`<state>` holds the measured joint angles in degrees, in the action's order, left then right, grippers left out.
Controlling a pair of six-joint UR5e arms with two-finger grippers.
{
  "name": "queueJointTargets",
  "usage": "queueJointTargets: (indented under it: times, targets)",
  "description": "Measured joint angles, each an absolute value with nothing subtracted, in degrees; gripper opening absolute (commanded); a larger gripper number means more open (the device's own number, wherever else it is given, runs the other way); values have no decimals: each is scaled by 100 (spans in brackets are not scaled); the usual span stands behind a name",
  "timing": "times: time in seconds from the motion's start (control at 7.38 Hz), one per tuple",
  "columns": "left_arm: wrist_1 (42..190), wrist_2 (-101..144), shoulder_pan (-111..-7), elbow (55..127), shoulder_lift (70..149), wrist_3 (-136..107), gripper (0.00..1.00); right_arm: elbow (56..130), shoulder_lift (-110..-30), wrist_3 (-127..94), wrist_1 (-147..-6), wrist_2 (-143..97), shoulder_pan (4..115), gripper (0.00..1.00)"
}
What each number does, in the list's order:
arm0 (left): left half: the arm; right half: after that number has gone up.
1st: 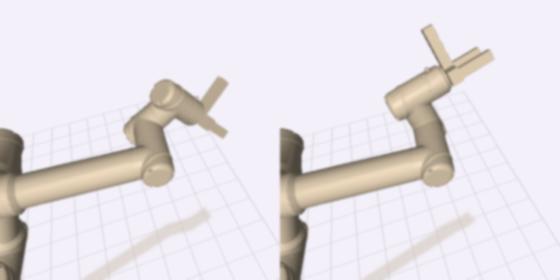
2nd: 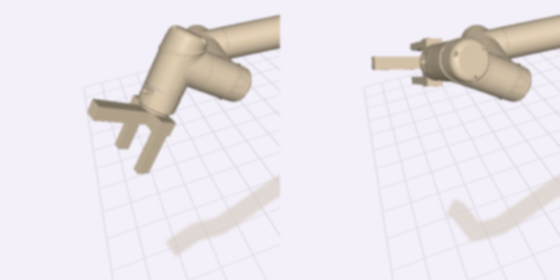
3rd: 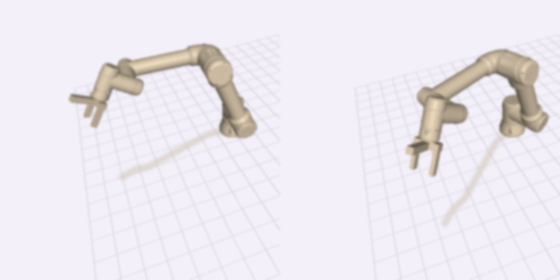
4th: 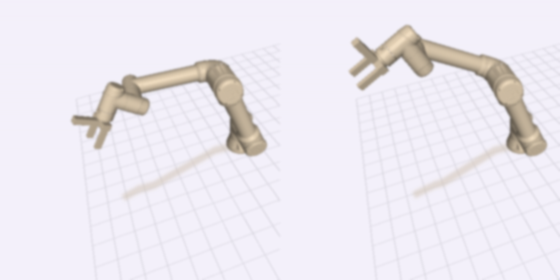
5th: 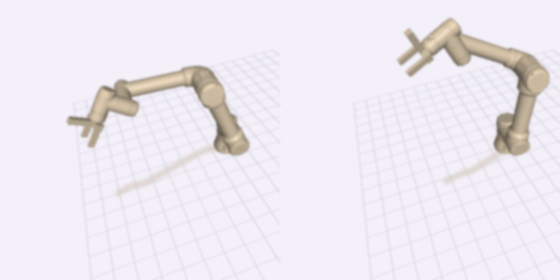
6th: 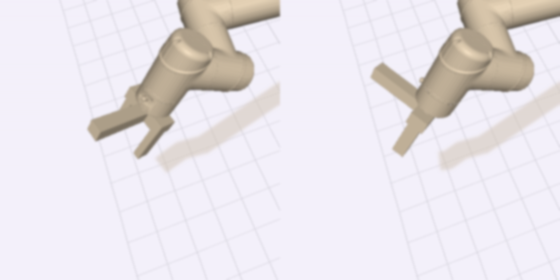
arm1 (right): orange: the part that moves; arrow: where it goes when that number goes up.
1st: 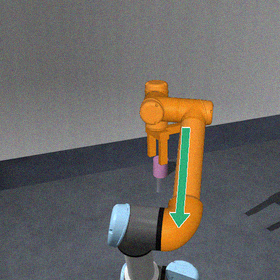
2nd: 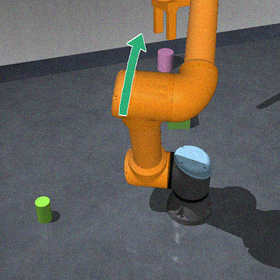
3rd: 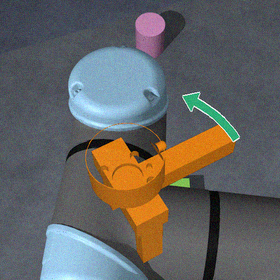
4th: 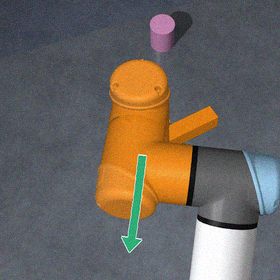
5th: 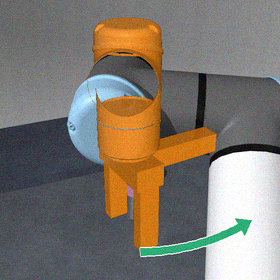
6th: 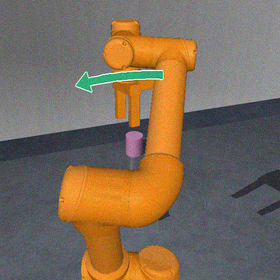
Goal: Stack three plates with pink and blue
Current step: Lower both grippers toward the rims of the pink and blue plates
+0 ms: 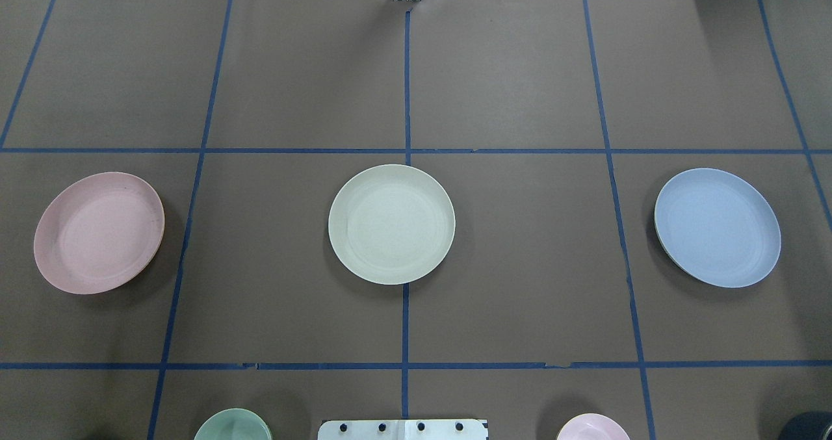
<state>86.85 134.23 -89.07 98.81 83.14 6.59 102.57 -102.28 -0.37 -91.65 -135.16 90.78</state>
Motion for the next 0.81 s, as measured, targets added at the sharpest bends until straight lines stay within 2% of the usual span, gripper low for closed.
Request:
queueJointTargets:
  times: [0.41,0.81]
  targets:
    - [8745,13432,-8905,10071,8361,663,100,10258,-10213,-43,-9145,-13523,9087,100]
    - [9517,13440,-8778,10174,8626,595,100,10305,-10121,-44,-9117,-13584,9087,100]
